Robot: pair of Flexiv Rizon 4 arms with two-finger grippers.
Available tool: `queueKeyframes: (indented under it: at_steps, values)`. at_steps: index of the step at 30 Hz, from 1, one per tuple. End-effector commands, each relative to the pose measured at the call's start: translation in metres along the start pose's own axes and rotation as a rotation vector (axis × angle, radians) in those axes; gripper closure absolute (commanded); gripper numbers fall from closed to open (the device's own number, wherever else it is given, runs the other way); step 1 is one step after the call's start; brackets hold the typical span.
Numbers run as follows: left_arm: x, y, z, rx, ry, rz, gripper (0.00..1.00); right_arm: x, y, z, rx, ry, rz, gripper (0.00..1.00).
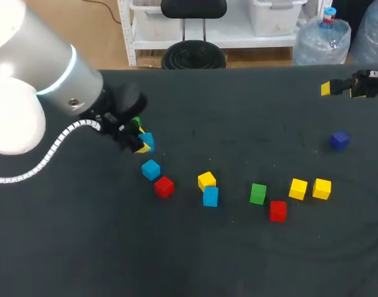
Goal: Place the blue cubes, place green cubes on the blue cubes, place the yellow cubes on the green cubes, then place the red cubes on the yellow cubes, and place purple cube on the red cubes.
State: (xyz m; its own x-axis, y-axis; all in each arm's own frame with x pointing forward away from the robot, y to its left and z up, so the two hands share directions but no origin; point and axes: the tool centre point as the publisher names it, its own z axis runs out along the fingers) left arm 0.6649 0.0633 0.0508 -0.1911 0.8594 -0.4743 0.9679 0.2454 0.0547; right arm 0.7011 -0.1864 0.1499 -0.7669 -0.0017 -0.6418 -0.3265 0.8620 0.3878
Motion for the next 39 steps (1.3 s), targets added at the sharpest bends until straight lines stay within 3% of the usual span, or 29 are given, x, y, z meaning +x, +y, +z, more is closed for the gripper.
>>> queueKeyframes:
  at_steps: [1, 25, 39]
  values:
    - [-0.010, 0.005, 0.007, 0.022, -0.017, 0.023, 1.00, 0.000, 0.001, 0.000, 0.007, -0.001, 0.001, 0.00]
    - [-0.070, -0.013, 0.041, 0.125, -0.120, 0.126, 1.00, 0.000, 0.001, 0.000, 0.007, -0.001, 0.001, 0.00]
    - [-0.090, -0.005, 0.066, 0.160, -0.141, 0.129, 1.00, 0.000, 0.001, 0.000, 0.007, -0.001, 0.001, 0.00]
